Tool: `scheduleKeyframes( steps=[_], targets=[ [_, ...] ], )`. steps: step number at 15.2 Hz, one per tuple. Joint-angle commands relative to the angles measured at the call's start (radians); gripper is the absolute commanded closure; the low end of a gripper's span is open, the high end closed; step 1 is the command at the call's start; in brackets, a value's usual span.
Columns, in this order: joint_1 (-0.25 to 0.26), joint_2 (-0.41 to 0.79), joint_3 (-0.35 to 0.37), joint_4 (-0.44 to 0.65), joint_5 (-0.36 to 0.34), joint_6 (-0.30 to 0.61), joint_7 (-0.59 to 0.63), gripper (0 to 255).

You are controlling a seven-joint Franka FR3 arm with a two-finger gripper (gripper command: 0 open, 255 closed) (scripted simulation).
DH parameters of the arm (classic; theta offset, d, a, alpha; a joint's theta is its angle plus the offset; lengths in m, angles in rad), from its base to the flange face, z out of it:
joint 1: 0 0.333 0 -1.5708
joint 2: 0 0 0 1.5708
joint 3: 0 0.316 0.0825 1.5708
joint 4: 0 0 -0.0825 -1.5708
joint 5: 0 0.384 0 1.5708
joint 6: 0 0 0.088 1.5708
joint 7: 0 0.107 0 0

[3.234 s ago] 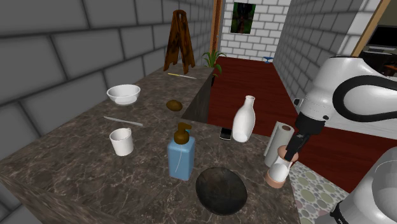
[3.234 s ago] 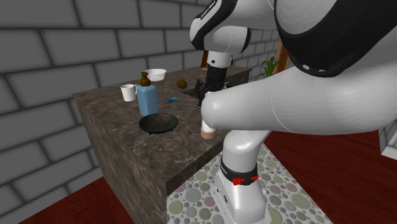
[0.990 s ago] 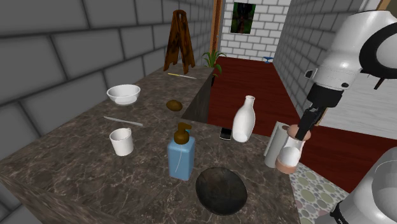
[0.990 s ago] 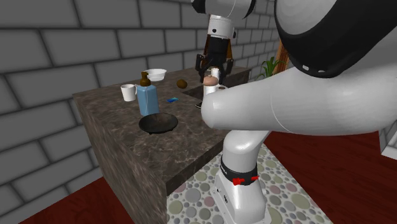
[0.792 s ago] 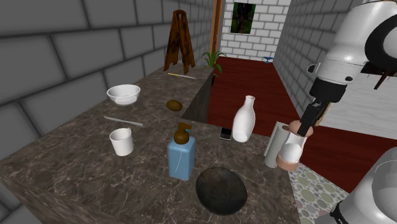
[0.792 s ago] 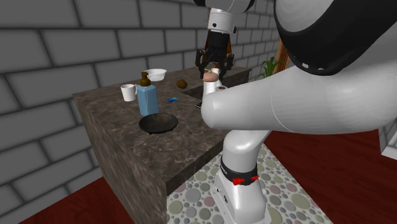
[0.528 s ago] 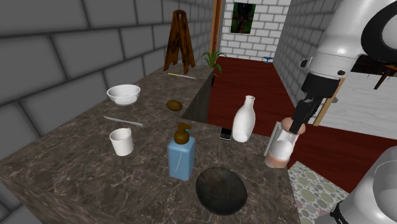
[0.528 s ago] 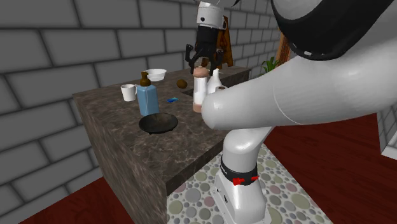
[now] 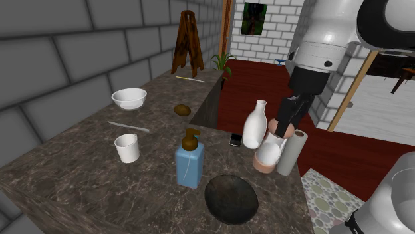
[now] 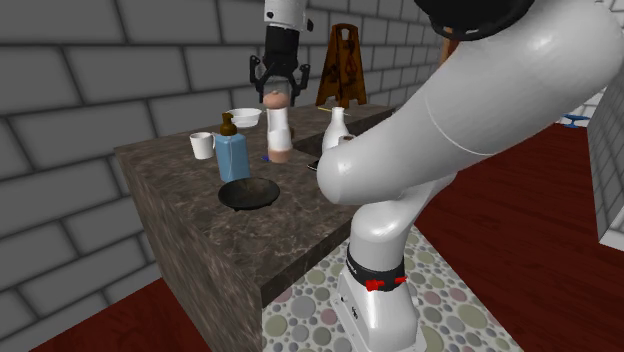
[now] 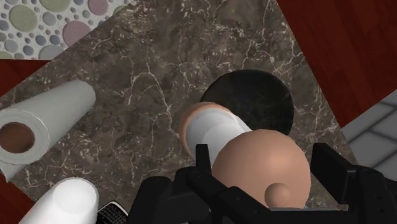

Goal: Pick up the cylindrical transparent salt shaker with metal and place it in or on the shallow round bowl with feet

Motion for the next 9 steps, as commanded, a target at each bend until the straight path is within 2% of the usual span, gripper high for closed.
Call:
scheduleKeyframes(
  steps=[1,8,9],
  targets=[
    [0.002,0.054,0.033,0.054,0.013,0.01,0.034,255],
    [-0.002,0.263,0.165,0.28,0.025,0.03,0.178,255],
    [-0.001,0.261,0.166,0.266,0.027,0.043,0.175,255]
  ],
)
